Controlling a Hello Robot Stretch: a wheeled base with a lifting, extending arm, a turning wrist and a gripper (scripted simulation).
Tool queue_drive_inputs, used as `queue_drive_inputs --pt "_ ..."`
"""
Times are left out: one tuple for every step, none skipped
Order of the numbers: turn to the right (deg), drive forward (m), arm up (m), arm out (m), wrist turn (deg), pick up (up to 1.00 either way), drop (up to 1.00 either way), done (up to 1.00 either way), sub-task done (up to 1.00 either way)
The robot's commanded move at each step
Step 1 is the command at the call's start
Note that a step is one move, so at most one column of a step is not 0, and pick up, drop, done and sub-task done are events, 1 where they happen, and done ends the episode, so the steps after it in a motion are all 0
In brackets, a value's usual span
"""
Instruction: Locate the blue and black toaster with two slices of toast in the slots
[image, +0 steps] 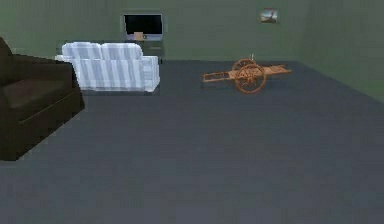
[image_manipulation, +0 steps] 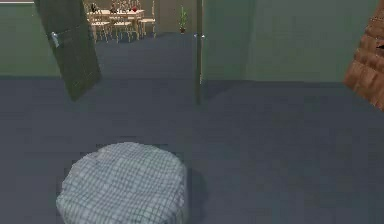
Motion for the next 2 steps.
queue_drive_inputs --pt "0.0 0.80 0.00 0.00 0.0 0.00 0.00 0.00 0.00" --pt "36.0 0.00 0.00 0.00 0.0 0.00 0.00 0.00 0.00"
